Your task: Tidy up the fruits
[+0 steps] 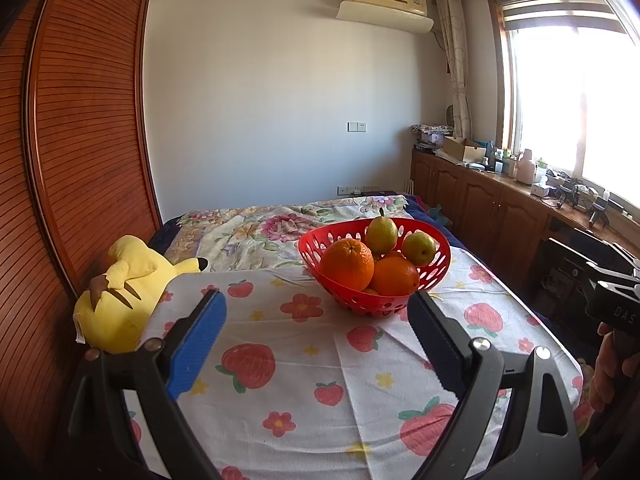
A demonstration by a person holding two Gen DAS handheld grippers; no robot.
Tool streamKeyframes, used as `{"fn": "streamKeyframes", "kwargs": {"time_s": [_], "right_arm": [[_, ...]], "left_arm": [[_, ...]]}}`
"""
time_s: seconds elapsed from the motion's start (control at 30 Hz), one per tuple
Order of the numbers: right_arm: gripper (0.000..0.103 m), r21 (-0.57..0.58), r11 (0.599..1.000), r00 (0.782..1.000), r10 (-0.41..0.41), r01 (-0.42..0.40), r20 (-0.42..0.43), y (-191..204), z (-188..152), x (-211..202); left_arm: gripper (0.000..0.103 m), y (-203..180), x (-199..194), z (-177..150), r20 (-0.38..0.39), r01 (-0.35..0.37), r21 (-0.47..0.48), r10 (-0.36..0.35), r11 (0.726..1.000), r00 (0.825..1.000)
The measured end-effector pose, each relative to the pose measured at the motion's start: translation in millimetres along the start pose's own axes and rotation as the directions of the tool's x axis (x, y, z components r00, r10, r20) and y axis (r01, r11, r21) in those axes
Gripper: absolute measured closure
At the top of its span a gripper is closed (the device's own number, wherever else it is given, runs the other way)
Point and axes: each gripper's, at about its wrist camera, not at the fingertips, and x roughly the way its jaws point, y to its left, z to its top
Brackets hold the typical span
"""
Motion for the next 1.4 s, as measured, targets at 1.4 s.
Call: {"fn": "streamKeyframes", "kwargs": {"time_s": [1.4], "right_arm": [[0.01,-0.002,1.0,1.0,-0.004,0.004,-0.001,-0.6,-1.7,1.9]], "left_arm": [[0.01,0.3,-6.2,-1.6,-0.003,0.004,0.001,-0.004,1.0,1.0]]}}
